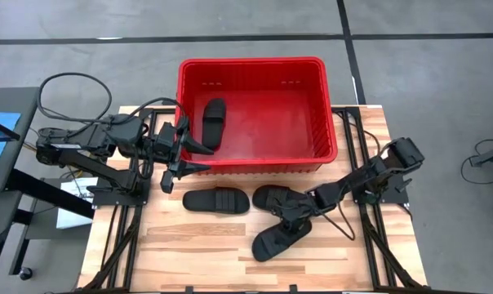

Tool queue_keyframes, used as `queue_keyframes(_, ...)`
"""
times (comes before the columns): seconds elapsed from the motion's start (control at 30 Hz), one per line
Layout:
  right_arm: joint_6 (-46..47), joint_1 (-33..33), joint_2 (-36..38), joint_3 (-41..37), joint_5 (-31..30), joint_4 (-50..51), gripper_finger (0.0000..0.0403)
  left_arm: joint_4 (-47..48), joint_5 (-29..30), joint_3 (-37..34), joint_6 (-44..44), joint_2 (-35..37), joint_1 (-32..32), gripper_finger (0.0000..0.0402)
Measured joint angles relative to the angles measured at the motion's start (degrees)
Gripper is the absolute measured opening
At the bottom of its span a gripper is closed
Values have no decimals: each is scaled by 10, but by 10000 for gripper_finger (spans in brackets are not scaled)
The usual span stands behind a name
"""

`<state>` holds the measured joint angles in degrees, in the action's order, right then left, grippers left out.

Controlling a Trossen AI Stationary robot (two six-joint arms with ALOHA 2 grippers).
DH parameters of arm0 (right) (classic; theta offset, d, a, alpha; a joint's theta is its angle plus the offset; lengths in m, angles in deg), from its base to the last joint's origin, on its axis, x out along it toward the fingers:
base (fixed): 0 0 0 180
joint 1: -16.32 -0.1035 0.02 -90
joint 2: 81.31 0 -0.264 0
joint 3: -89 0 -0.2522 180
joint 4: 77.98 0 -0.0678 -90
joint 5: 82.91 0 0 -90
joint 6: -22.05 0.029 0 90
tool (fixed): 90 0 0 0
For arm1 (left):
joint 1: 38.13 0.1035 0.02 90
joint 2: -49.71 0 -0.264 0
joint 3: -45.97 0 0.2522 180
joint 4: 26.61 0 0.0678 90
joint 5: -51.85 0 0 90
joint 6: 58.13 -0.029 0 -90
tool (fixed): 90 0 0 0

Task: Pick and place slides into bin
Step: Put the black slide into the red bin

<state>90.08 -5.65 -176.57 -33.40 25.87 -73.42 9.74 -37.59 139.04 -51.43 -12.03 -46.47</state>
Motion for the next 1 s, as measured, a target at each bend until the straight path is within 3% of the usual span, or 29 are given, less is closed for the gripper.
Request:
queue_keyframes(0.4, 5, -4, 168, -1, -139, 100, 1, 0, -3, 0, 0, 0, 0, 176)
queue_keyframes(0.63, -19, 7, 263, 0, -276, 100, 0, -1, -3, 0, -1, 0, 0, 176)
queue_keyframes(1.0, -153, 46, 372, 0, -491, 43, 0, -2, 15, 0, -1, -2, 0, 176)
